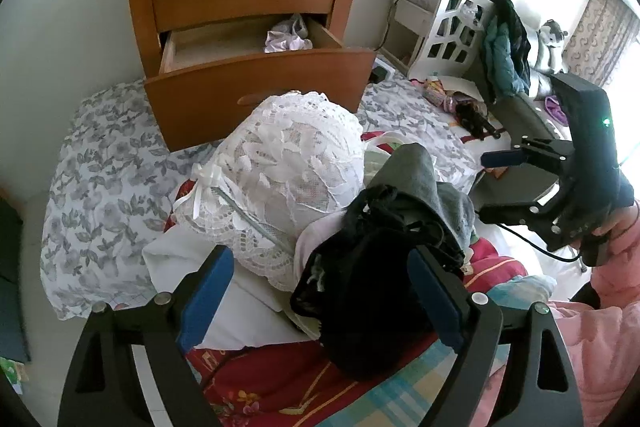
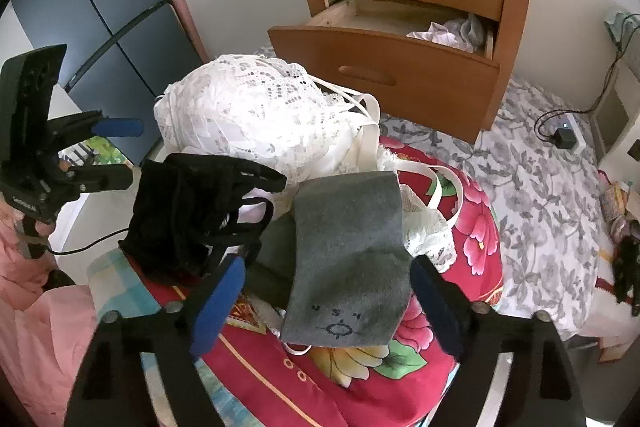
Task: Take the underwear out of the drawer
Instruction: 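Lower both items onto the pile and open both tools, then move both open tools back into the open lower drawer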
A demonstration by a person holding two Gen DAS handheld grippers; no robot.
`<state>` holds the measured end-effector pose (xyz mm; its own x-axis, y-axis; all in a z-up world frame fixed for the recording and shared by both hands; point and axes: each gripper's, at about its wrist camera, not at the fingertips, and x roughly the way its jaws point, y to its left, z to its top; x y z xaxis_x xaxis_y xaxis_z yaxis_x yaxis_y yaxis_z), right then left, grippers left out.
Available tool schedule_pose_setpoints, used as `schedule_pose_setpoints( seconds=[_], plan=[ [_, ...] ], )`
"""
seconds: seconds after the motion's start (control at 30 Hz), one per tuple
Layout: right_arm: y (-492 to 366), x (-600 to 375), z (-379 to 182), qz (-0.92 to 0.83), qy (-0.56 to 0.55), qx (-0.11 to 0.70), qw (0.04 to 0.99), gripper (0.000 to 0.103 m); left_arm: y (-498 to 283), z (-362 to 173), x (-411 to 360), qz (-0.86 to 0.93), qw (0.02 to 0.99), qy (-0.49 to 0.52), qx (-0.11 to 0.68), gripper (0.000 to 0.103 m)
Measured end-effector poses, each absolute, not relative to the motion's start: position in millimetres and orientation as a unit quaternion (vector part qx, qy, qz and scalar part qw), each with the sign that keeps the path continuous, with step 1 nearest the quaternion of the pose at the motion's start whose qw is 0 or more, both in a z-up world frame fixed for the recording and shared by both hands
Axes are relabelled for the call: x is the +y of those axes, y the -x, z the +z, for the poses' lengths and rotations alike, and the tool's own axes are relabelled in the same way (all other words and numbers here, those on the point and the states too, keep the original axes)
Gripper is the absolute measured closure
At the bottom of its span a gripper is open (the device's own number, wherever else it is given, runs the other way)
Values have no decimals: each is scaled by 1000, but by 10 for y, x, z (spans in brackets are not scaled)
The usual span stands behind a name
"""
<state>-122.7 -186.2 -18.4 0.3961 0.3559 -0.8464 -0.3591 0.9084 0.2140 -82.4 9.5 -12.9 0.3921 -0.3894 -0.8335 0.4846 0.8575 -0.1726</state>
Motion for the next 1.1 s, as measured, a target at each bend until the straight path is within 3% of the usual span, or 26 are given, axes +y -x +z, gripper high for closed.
schedule_pose_setpoints(
  seconds=[0.13, 0.17, 0.2, 1.1],
  plan=[
    [1224, -1861, -186, 212, 2, 504, 837, 2, 795, -135, 130, -258, 835, -38, 485, 11],
    [1223, -1865, -185, 211, 1, 504, 838, 1, 784, -135, 146, -254, 837, -33, 484, 2],
    [1223, -1871, -186, 212, 1, 503, 838, 0, 776, -135, 160, -251, 838, -30, 484, 0],
    [1191, -1870, -192, 212, -4, 502, 839, 0, 740, -82, 163, -247, 838, -25, 485, 0]
  ],
)
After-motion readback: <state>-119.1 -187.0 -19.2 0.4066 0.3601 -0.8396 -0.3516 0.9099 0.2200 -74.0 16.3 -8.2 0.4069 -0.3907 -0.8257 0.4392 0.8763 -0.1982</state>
